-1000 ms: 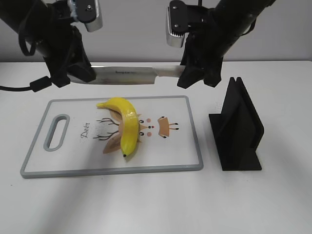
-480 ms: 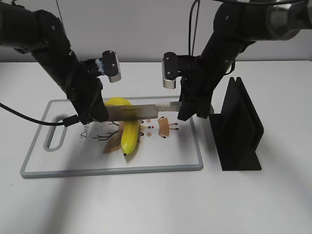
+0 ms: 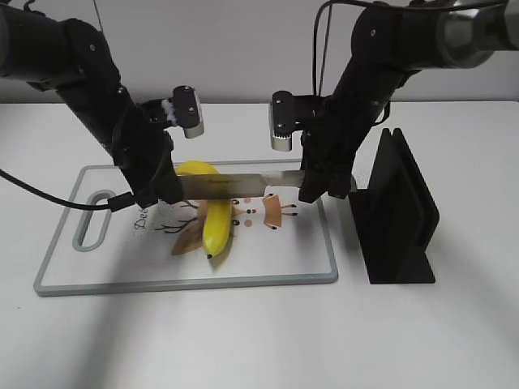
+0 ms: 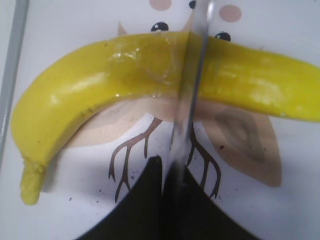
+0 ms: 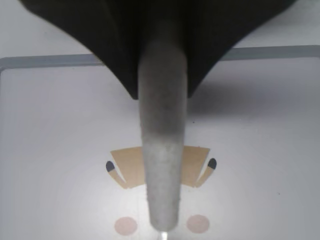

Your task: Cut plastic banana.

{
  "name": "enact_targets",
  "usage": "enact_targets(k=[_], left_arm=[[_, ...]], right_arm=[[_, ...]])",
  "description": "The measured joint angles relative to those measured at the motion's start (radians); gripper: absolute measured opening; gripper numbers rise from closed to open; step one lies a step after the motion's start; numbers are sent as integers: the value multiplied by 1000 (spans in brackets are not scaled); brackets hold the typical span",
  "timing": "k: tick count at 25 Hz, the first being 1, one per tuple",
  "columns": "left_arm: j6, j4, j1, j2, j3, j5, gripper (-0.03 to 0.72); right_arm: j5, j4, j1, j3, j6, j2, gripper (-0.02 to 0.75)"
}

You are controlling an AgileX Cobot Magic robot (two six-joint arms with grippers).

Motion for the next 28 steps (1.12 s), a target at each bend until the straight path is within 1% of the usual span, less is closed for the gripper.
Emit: enact_targets(k=[5, 13, 19, 21, 22, 23, 25, 27, 28], left_arm=[[-5, 7, -2, -93, 11, 18, -11], [-12, 35, -3, -279, 11, 111, -17], [-13, 32, -3, -319, 12, 132, -19], [-14, 32, -3, -319, 12, 133, -7], [-18, 31, -3, -319, 12, 128, 18], [-22, 30, -3, -321, 12, 121, 66], [-25, 30, -2, -322, 12, 103, 210], [-28, 31, -1, -322, 12, 95, 422], [-28, 31, -1, -322, 12, 89, 507]], right_arm=[[22, -6, 0, 0, 2, -86, 167], [81, 16, 7, 0, 5, -223, 167], [98, 22, 7, -2, 5, -257, 167], [98, 22, 7, -2, 5, -257, 167], [98, 22, 7, -2, 6, -257, 167], [100, 21, 7, -2, 10, -257, 167], [107, 9, 7, -2, 16, -257, 167], [109, 1, 7, -1, 21, -257, 166], [109, 1, 6, -1, 22, -257, 166]])
